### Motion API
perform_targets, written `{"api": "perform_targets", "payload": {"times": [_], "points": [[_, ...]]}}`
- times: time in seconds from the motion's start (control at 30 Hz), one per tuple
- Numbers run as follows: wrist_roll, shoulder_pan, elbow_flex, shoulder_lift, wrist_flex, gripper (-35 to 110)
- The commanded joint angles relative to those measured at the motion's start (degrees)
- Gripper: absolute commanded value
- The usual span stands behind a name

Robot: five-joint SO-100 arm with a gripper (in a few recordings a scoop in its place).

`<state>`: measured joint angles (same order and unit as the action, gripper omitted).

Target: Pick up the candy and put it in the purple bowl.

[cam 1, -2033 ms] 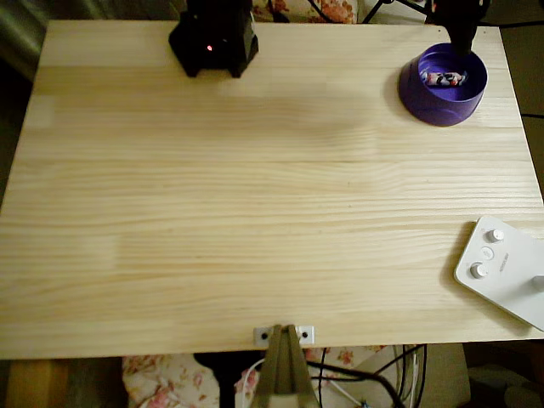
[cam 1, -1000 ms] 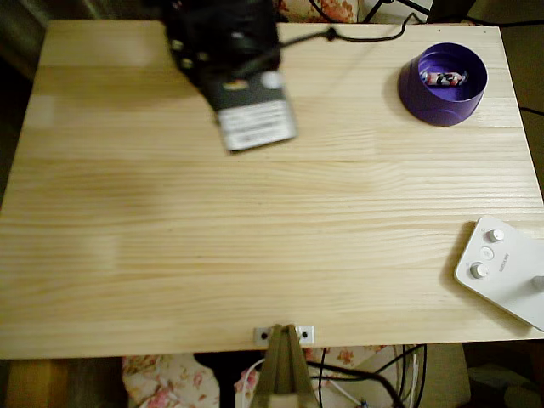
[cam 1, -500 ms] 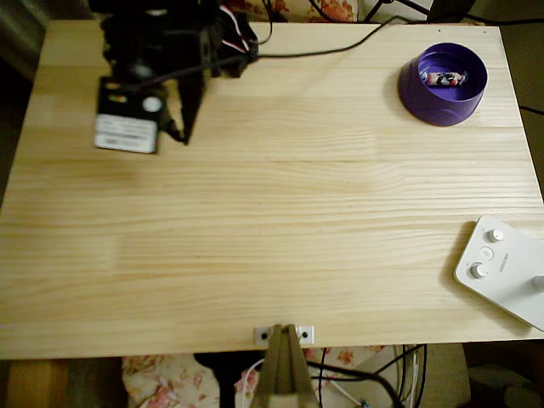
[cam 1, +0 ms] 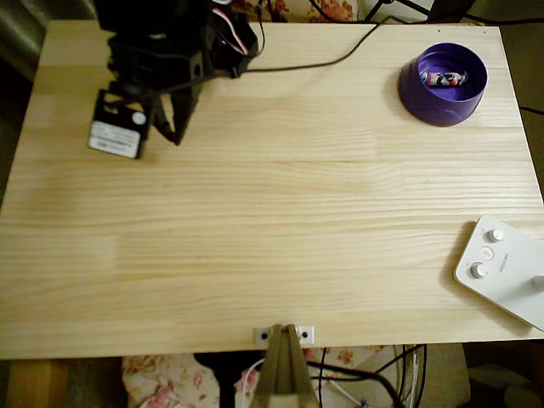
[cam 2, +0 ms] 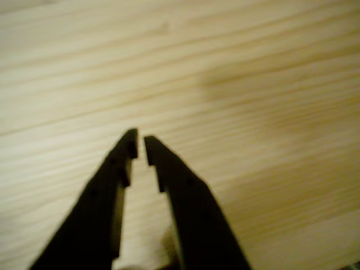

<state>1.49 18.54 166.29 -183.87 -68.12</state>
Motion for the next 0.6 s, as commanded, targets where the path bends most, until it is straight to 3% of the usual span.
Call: {"api": "perform_targets", "payload": {"times": [0.0,0.57], "points": [[-0.35,1.85,0.97,-3.08,-0.70,0],[-0.09,1.58,4.13,-5.27,-0.44,-1]]}}
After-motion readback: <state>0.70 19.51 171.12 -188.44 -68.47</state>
